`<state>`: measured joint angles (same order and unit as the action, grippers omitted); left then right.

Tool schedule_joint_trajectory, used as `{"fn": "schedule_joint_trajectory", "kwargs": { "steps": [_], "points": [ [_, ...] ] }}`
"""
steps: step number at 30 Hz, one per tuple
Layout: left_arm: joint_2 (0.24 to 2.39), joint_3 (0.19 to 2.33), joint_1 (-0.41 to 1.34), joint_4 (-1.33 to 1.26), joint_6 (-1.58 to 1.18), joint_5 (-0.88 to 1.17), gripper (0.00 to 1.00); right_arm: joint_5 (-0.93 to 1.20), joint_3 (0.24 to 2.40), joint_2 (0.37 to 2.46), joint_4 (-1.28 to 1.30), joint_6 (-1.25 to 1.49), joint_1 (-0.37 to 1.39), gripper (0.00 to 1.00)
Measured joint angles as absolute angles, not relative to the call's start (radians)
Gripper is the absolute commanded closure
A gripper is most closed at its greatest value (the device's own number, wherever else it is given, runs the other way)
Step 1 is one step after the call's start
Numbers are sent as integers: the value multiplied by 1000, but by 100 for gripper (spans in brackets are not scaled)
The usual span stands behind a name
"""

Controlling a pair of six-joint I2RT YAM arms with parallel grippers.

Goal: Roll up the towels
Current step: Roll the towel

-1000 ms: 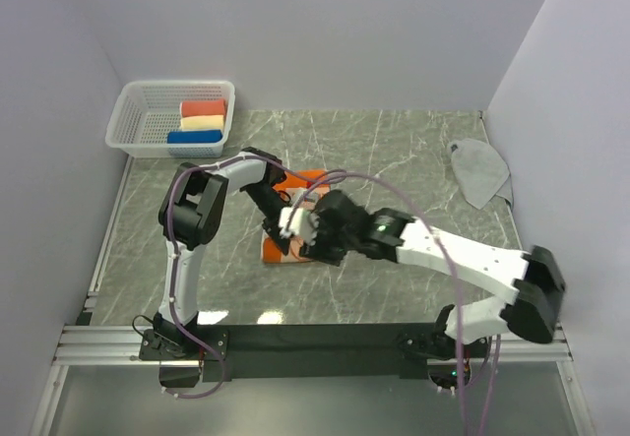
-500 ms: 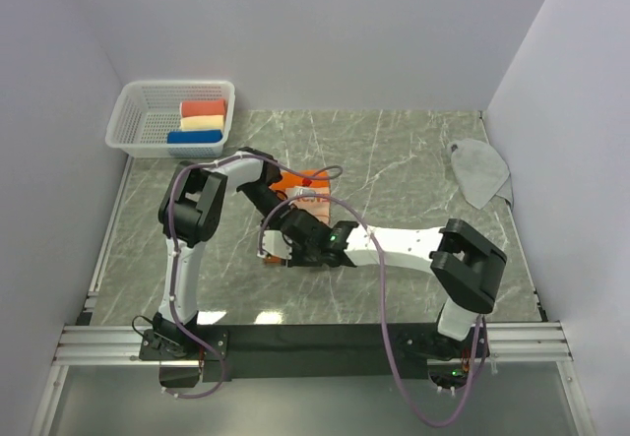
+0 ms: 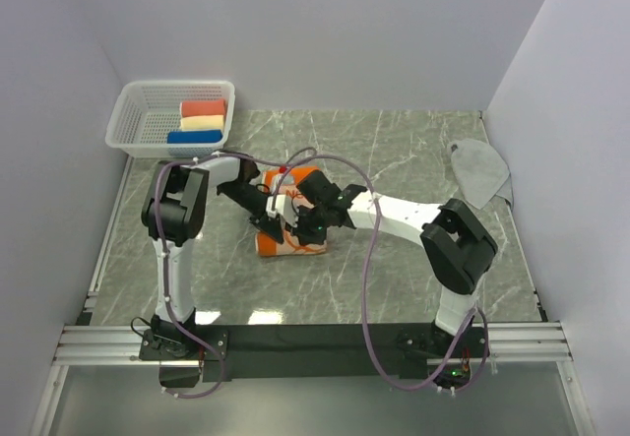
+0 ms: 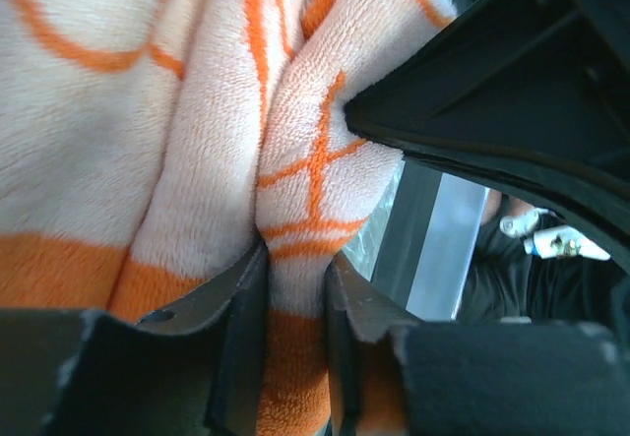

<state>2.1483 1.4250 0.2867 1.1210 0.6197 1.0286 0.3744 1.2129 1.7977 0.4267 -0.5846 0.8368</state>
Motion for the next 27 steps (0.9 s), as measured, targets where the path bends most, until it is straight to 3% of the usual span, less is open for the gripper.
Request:
{"fn": "schedule_joint_trajectory", "kwargs": {
  "steps": [9, 18, 22, 27],
  "points": [
    [2065, 1424, 125, 1074, 587, 1071, 59, 533, 1360, 1920, 556, -604, 787, 100],
    [1739, 1325, -75, 975, 589, 1045, 52, 696, 1542, 2069, 759, -600, 722, 100],
    [1497, 1168, -52, 886, 631, 952, 36, 785, 1683, 2182, 900, -591, 682, 100],
    [1119, 894, 163, 709, 760, 750, 27, 903, 1838, 2314, 1060, -568, 637, 100]
  ]
}}
